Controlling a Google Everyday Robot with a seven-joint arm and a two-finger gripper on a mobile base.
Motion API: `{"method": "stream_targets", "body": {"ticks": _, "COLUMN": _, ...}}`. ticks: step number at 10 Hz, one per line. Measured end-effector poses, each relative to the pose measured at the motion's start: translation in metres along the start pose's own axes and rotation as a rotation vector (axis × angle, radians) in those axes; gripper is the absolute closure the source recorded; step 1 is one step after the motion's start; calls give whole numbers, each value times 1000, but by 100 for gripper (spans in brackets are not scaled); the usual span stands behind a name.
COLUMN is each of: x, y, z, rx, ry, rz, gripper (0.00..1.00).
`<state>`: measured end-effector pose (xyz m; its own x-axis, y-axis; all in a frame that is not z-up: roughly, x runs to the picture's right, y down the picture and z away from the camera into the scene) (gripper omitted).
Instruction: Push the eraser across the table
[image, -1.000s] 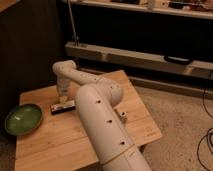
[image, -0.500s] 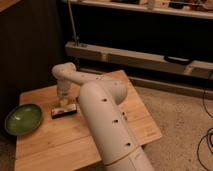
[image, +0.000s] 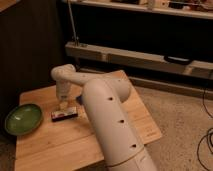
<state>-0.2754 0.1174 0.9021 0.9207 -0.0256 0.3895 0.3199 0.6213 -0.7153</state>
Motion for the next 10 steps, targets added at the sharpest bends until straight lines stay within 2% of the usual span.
{"method": "stream_targets", "body": {"ticks": 4, "x": -3, "y": 26, "z": 19, "rx": -63, "ry": -37, "rz": 26, "gripper": 100}}
{"method": "stream_targets", "body": {"ticks": 10, "x": -3, "y": 28, "z": 18, "rx": -68, "ry": -28, "rz": 21, "gripper": 100}}
